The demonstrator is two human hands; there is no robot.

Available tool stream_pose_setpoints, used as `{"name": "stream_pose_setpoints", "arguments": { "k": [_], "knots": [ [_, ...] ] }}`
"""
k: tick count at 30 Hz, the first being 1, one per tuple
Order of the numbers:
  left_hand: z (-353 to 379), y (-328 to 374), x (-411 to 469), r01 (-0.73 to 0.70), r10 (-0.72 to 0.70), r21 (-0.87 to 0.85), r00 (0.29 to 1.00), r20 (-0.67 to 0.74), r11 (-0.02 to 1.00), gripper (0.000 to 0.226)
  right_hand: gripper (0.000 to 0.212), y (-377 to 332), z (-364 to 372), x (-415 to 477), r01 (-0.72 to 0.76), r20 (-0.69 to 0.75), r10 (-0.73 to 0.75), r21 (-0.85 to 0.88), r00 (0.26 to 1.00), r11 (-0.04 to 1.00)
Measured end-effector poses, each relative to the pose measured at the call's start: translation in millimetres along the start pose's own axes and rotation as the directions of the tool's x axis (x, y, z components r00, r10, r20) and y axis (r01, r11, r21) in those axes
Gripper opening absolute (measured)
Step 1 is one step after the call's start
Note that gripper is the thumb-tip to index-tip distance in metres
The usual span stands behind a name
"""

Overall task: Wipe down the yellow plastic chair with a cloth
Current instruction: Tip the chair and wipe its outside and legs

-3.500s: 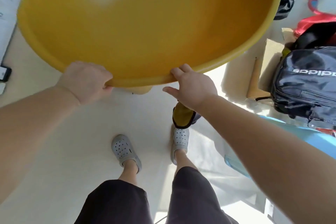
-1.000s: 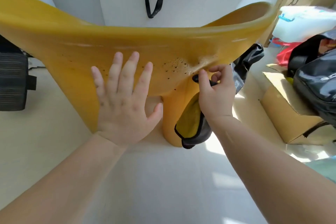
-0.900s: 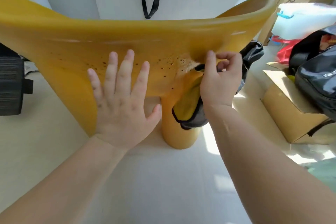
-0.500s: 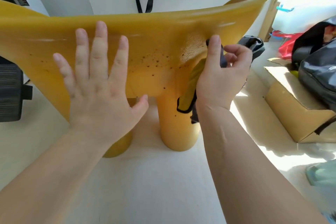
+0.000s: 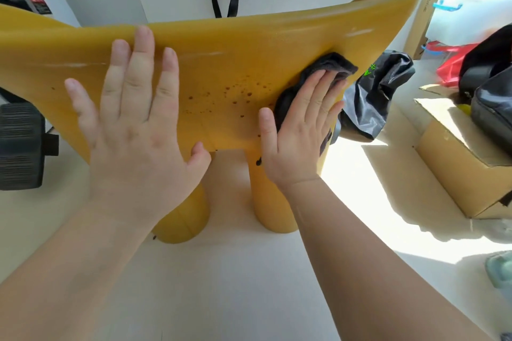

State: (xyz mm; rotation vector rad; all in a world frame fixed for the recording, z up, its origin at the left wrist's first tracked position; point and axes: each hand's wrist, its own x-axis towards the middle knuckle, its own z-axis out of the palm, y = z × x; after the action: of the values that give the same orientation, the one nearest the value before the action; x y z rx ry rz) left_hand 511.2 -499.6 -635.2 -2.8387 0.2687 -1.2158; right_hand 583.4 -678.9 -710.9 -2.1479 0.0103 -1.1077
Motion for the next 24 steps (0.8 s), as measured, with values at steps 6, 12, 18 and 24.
{"name": "stream_pose_setpoints", "arguments": {
  "k": [6,12,18,24],
  "knots": [
    [2.7,-3.5,-1.7,-0.023,0.021,-0.027,0.998,-0.058,0.999,0.099,0.086,-43.7,17.0,-26.4,0.318,0.110,-0.316,-0.001,0.942,0.948],
    [3.0,-11.3,-0.8,-0.073,0.069,-0.059,0.995,-0.069,0.996,0.093,0.087,-11.8,16.3,-7.0,0.037,-0.016,-0.039,-0.136,0.999,0.990],
    [3.6,-20.5,-3.3,-0.123,0.117,-0.089,0.991,-0.069,0.988,0.090,0.101,-22.8,8.1,21.3,-0.241,-0.163,0.233,-0.032,0.959,0.970],
    [8.5,-14.7,-2.2,-0.112,0.100,-0.104,0.988,-0.119,0.988,0.086,0.100,-50.7,28.9,-23.9,-0.084,0.038,0.084,-0.004,0.996,0.996]
  ]
}}
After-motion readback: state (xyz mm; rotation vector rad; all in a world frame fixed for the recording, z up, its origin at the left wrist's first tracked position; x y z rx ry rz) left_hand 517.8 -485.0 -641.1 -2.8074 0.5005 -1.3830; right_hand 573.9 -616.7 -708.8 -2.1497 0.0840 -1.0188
